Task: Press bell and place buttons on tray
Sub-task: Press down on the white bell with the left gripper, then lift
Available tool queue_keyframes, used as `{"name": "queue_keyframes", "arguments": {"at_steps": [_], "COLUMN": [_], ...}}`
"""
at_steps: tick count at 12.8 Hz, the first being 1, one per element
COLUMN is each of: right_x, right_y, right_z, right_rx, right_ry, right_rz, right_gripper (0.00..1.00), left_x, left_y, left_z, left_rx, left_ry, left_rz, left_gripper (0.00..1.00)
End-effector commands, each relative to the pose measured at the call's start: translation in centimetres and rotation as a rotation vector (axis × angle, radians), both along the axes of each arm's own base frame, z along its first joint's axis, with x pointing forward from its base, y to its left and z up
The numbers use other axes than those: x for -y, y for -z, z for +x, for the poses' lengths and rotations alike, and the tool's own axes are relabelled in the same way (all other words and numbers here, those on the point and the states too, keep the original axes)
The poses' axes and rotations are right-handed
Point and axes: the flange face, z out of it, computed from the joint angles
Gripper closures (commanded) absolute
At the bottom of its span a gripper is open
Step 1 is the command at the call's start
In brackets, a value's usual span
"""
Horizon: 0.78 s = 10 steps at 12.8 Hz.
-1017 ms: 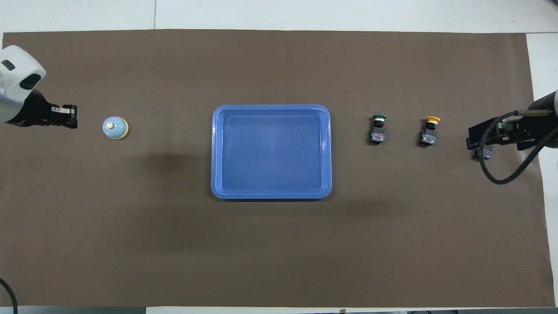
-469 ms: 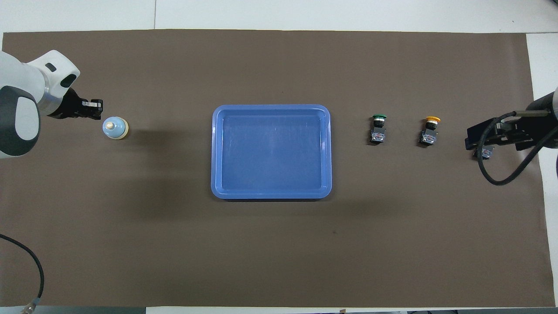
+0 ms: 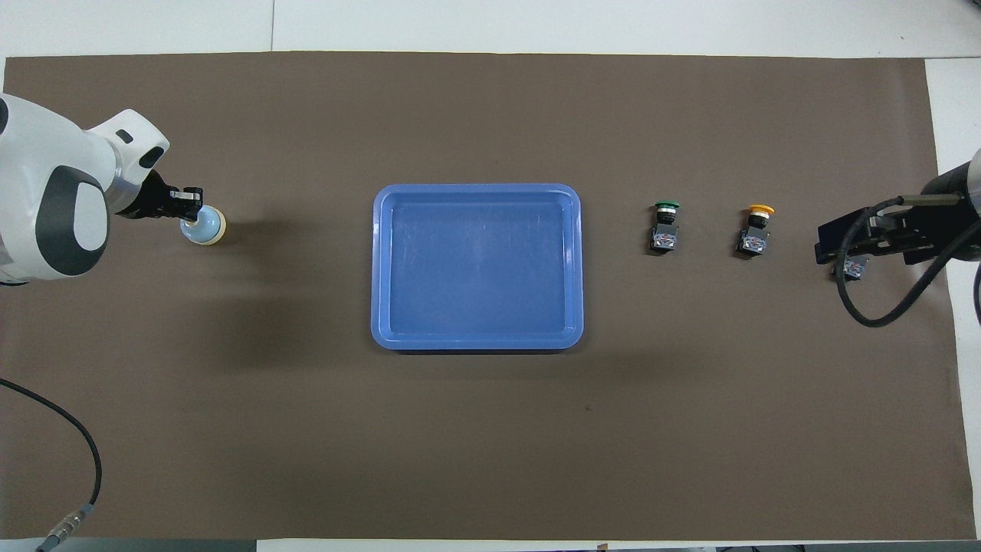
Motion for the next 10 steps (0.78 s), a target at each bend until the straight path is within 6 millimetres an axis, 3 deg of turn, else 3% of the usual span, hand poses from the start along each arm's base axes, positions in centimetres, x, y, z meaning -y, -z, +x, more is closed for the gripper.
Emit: {"name": "queue_keyframes", "arguments": {"at_steps": [1,3,4,5,6,10], "right_x": [0.6,0.9,0.9,0.9,0.8,0.4], "right_y": [-0.4,-0.5,-0.5,-0.5,-0.4,-0.5], "right_z": [-0.5,-0.5,-0.5,-0.5,-0.6,-0.5], "right_rx": [-0.004,-0.004,-0.004,-0.004,-0.006,0.005], "right_ry": [-0.007,-0.002,-0.001,-0.001,-0.001,0.001], "right_rz": [0.017,0.019,0.019,0.019,0.018,0.016], "right_gripper": [0.00,0.00,0.00,0.00,0.00,0.00], "left_x": [-0.3,-0.2,-0.4,-0.5,-0.4,0.1], "left_y": [2.2,1.7,0.5,-1.4,-4.4,-16.1], "left_z": [-0.6,-0.5,-0.3,-0.2,-0.6,-4.9], "left_rx": [0.030,0.020,0.010,-0.006,-0.005,0.002], "left_ry": [-0.005,-0.002,-0.002,-0.002,0.002,0.009], "left_rz": [0.010,0.010,0.011,0.013,0.016,0.029], "left_gripper": [1.00,1.00,1.00,1.00,0.91,0.04]}}
